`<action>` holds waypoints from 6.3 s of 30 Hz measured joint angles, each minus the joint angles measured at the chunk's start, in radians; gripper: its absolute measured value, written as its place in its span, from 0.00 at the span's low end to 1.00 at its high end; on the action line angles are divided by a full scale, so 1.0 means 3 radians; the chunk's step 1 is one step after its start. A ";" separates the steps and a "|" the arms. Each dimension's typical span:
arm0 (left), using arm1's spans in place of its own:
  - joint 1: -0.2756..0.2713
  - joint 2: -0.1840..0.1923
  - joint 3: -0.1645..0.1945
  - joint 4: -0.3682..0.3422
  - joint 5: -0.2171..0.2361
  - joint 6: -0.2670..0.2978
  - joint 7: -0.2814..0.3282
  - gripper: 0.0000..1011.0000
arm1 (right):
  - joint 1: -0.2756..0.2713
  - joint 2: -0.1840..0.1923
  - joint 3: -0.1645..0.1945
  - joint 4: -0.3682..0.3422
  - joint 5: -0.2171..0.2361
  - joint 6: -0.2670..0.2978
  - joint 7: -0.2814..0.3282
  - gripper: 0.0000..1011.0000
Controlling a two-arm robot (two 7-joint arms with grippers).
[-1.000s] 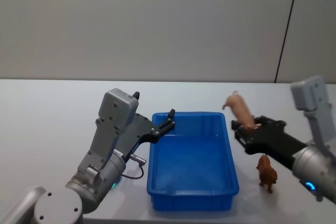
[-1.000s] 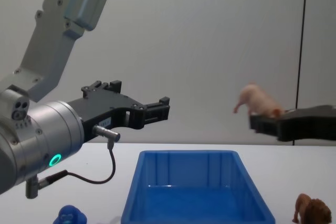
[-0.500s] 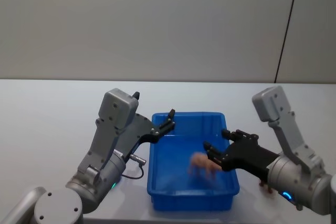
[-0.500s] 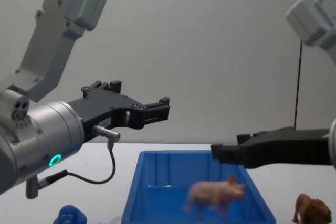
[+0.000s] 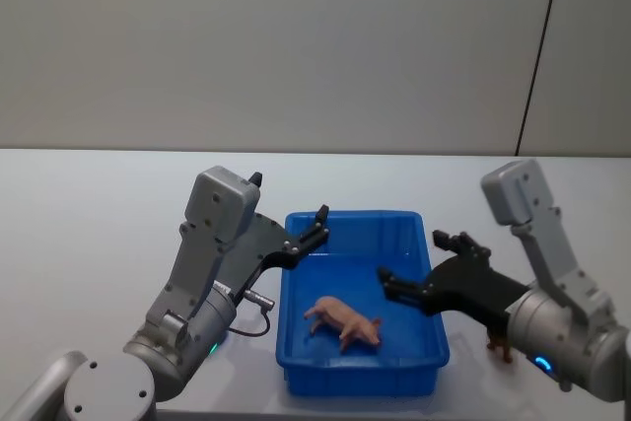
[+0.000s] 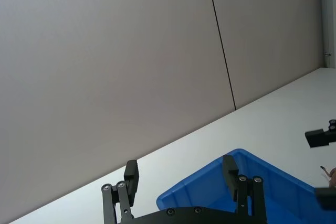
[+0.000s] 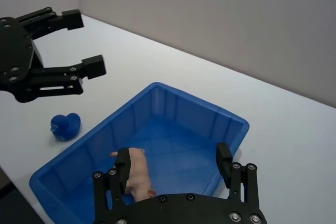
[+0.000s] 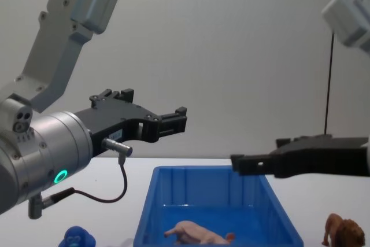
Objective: Pick up the two dolls from the table and place them into the box.
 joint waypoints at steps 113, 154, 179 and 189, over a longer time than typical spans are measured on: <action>0.0000 0.0000 0.0000 0.0000 0.0000 0.0000 0.0000 0.99 | -0.0113 0.0134 0.0196 -0.0112 0.0457 -0.0182 -0.0286 0.43; 0.0000 0.0000 0.0000 0.0000 0.0000 0.0000 0.0000 0.99 | 0.0031 0.0155 0.0190 0.0282 0.0287 -0.0388 -0.0137 0.99; 0.0146 0.0157 -0.0047 -0.0265 0.0037 0.0308 0.0071 0.99 | 0.0040 0.0338 0.0352 0.0457 0.0370 -0.0602 0.0003 0.99; 0.0377 0.0396 -0.0130 -0.0497 -0.0150 0.0572 0.0164 0.99 | 0.0041 0.0355 0.0368 0.0473 0.0376 -0.0623 0.0016 0.99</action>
